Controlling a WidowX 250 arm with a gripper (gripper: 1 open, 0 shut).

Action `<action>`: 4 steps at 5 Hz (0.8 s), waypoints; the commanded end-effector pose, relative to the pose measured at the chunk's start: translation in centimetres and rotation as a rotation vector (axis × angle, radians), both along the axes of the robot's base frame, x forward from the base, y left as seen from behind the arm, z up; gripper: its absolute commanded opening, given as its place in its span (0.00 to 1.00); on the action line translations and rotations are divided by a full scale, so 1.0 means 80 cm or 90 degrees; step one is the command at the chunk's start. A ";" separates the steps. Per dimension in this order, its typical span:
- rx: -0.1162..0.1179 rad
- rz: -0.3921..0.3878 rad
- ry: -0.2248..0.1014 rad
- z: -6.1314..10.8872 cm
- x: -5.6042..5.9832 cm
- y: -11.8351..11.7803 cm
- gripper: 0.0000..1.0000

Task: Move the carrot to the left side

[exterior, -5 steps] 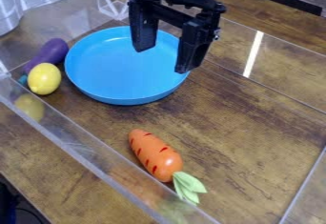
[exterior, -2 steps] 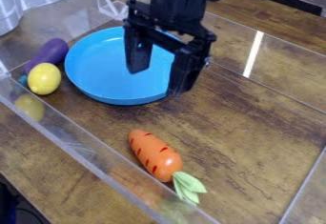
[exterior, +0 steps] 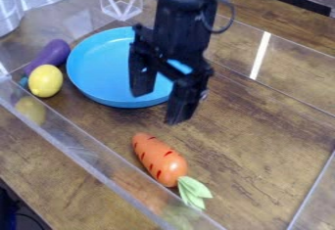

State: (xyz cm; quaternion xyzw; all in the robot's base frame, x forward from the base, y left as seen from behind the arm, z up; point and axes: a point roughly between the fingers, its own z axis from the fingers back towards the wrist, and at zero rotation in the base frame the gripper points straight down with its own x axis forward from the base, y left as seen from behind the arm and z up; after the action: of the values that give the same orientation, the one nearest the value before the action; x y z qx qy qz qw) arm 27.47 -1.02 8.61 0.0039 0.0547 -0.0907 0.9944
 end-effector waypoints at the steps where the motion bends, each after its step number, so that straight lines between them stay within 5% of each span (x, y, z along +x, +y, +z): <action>1: 0.007 -0.034 -0.030 -0.020 0.007 -0.004 1.00; 2: 0.017 -0.072 -0.040 -0.045 0.003 -0.007 1.00; 4: 0.021 -0.074 -0.036 -0.069 0.004 -0.007 1.00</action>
State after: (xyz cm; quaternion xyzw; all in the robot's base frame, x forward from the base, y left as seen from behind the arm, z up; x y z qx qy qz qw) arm 28.41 -1.07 4.45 0.0263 0.0068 -0.1393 0.9899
